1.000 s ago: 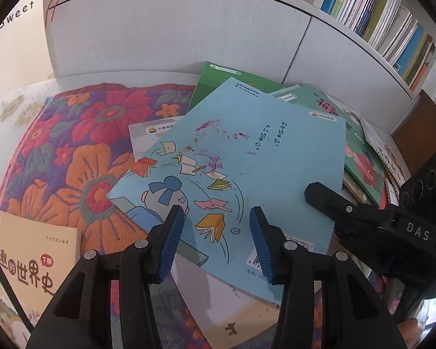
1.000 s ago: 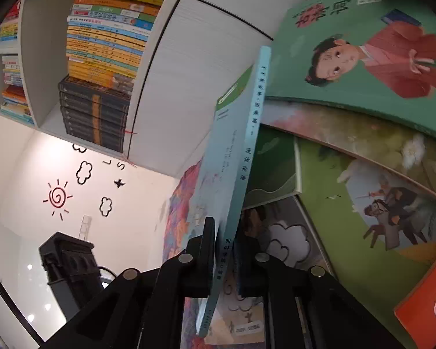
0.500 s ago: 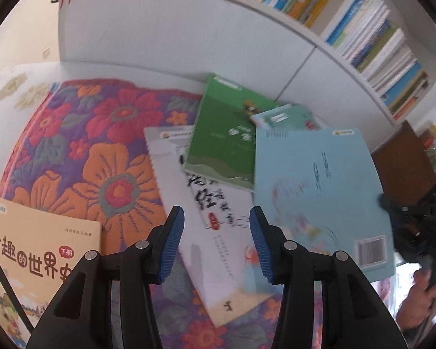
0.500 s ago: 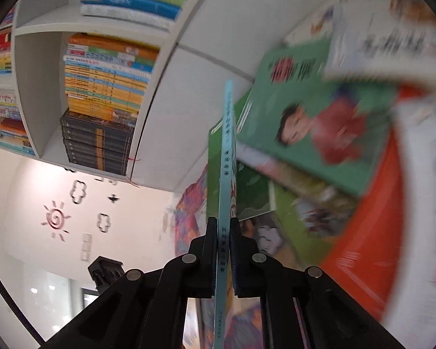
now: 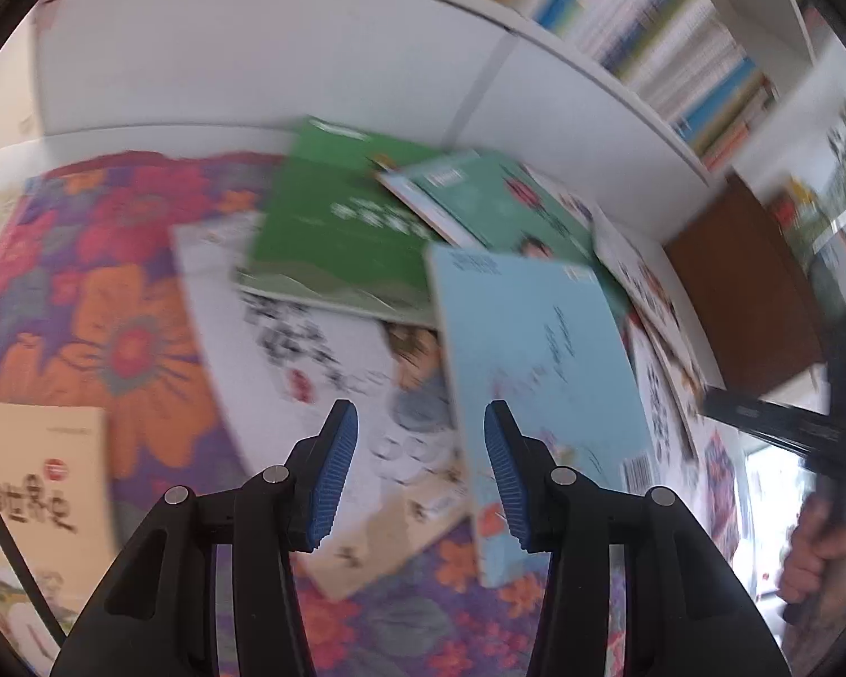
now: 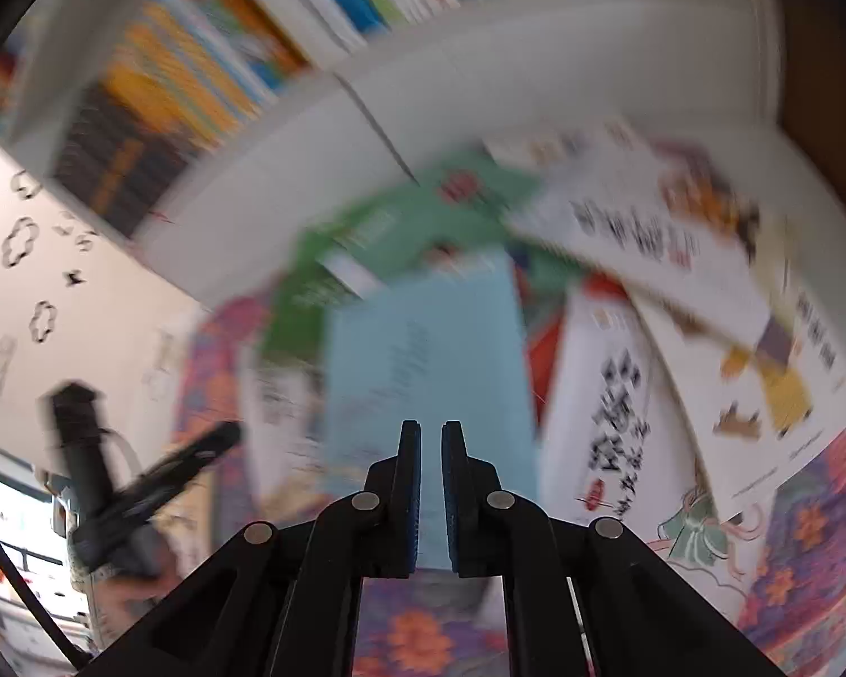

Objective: Organize books

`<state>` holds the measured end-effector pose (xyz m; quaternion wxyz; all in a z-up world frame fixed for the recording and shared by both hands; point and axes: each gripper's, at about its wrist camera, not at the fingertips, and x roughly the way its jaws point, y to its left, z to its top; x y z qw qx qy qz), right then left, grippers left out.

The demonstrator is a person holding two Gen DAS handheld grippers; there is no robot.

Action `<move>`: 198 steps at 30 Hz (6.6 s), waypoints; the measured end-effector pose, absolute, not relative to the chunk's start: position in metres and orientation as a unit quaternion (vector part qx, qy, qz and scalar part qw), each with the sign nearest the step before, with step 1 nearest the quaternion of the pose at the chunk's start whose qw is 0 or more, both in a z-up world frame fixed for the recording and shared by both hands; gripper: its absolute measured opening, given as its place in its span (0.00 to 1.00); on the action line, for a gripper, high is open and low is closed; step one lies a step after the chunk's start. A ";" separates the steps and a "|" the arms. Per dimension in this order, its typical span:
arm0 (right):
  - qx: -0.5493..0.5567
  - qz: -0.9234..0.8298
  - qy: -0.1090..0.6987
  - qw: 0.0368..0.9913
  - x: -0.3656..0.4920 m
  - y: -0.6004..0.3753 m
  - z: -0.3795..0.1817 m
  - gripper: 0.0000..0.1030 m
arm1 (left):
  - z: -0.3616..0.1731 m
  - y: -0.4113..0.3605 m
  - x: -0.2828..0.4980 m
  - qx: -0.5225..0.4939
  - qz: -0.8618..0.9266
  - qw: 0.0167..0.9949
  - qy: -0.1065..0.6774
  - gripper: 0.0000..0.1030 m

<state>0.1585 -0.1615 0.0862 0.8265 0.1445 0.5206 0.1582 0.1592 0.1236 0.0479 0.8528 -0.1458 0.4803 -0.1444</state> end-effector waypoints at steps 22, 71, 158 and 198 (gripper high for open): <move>0.170 0.178 0.523 0.816 0.204 -0.175 0.029 0.56 | 0.011 0.073 0.165 -0.081 -0.181 0.827 0.525 0.42; -0.025 0.325 0.585 0.743 0.058 -0.023 0.088 0.19 | 0.063 0.178 0.152 -0.127 -0.116 0.863 0.475 0.38; 0.151 0.383 0.582 0.701 0.034 -0.126 -0.002 0.15 | 0.029 0.105 0.035 0.030 -0.065 0.852 0.519 0.29; 0.013 0.484 0.481 0.731 0.034 0.105 0.062 0.15 | 0.060 0.318 0.008 -0.057 -0.061 0.901 0.427 0.29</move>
